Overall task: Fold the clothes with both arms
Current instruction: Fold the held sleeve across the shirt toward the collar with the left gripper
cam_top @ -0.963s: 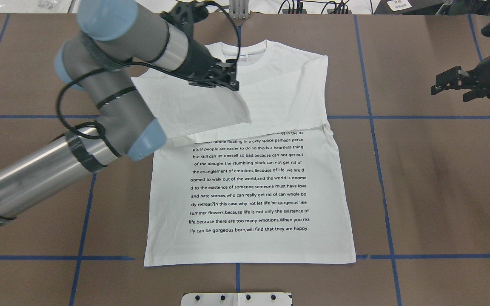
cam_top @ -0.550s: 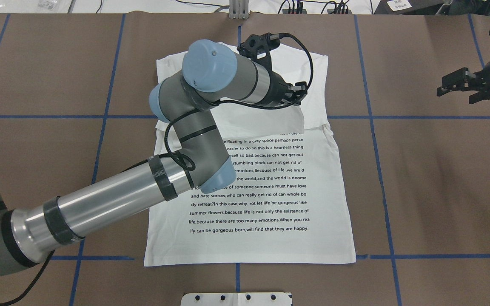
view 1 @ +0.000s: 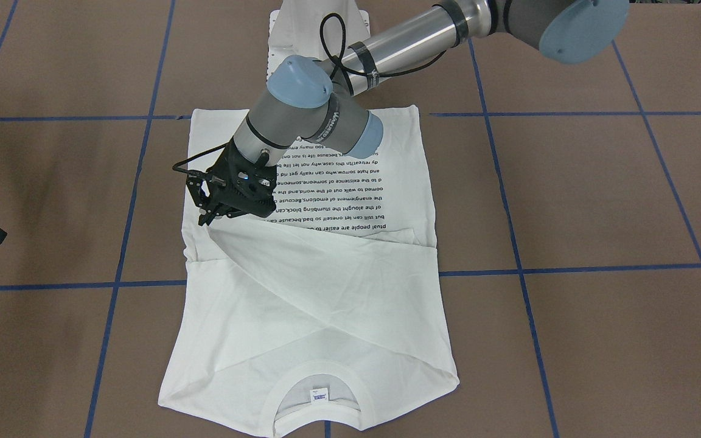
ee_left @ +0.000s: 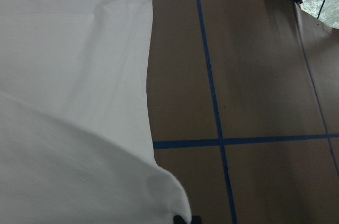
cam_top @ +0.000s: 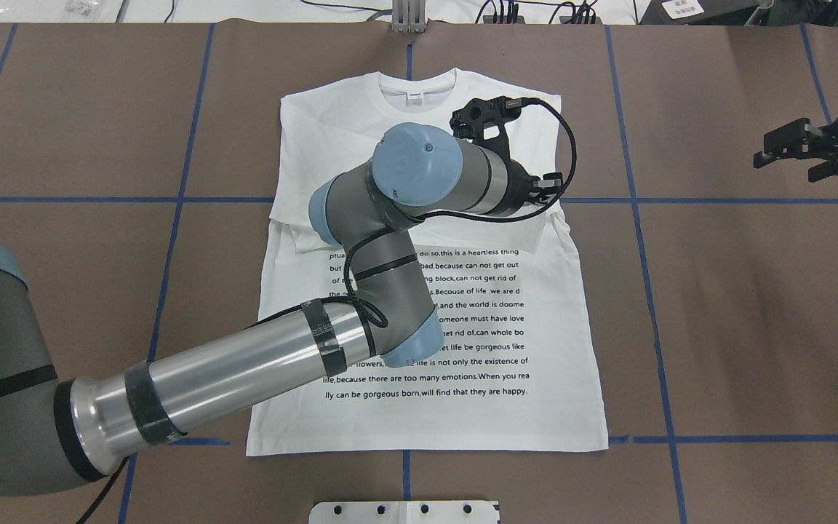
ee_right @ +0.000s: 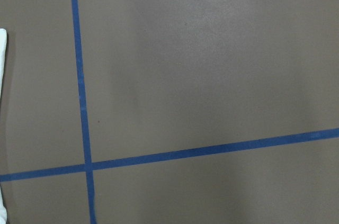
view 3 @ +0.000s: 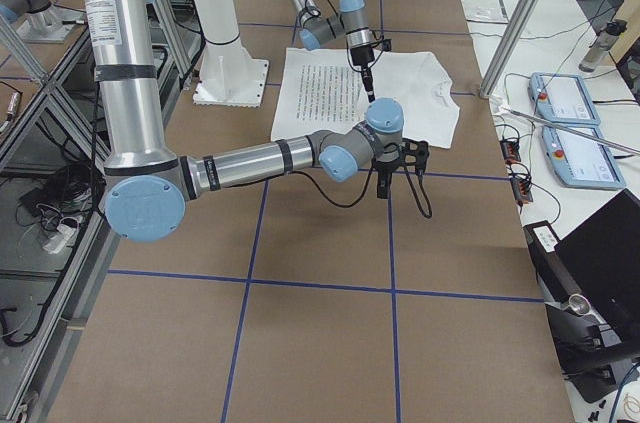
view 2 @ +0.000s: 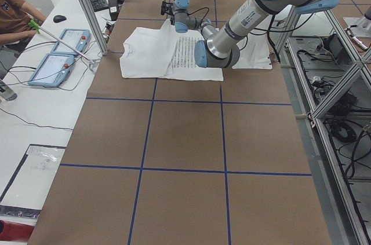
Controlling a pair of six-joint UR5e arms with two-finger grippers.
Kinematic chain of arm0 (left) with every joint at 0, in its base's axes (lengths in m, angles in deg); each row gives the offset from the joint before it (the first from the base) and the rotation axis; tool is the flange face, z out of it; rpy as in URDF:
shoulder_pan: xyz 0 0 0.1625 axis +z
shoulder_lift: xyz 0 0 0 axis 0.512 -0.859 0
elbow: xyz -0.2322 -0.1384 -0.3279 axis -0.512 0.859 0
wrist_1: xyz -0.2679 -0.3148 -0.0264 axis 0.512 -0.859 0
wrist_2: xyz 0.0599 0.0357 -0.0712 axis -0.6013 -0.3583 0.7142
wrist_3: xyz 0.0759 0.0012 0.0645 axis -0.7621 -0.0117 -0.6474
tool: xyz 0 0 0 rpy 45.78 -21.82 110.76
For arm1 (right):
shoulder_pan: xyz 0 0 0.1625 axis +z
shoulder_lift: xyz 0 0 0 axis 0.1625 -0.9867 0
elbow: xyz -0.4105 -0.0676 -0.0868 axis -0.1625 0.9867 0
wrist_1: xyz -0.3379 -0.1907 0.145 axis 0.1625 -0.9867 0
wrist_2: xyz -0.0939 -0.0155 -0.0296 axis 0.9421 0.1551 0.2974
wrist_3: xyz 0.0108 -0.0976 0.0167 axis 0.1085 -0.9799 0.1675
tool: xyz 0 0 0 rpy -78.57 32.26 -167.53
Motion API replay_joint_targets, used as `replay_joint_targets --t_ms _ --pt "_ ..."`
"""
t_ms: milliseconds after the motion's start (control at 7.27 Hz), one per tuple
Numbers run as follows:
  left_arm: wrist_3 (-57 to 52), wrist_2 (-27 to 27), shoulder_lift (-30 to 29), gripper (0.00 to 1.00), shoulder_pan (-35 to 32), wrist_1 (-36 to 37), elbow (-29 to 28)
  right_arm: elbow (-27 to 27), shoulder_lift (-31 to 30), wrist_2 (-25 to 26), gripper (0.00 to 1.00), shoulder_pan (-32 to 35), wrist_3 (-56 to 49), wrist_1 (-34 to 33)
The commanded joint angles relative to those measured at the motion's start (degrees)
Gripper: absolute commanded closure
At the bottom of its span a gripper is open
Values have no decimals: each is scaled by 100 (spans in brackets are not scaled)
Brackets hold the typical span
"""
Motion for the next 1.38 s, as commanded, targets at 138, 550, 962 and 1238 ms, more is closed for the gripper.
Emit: replay_joint_targets --t_ms 138,550,962,1238 --pt "182 -205 -124 73 54 -92 -214 22 -4 -41 1 -8 7 -8" --pt "663 -196 -326 17 54 -83 -268 -100 -4 -181 0 -16 138 -8" --pt "632 48 793 21 -155 581 1544 -872 -336 -112 0 -778 2041 516" --pt "204 688 2014 24 -664 1380 3039 -1703 -443 1283 0 -2388 4108 722"
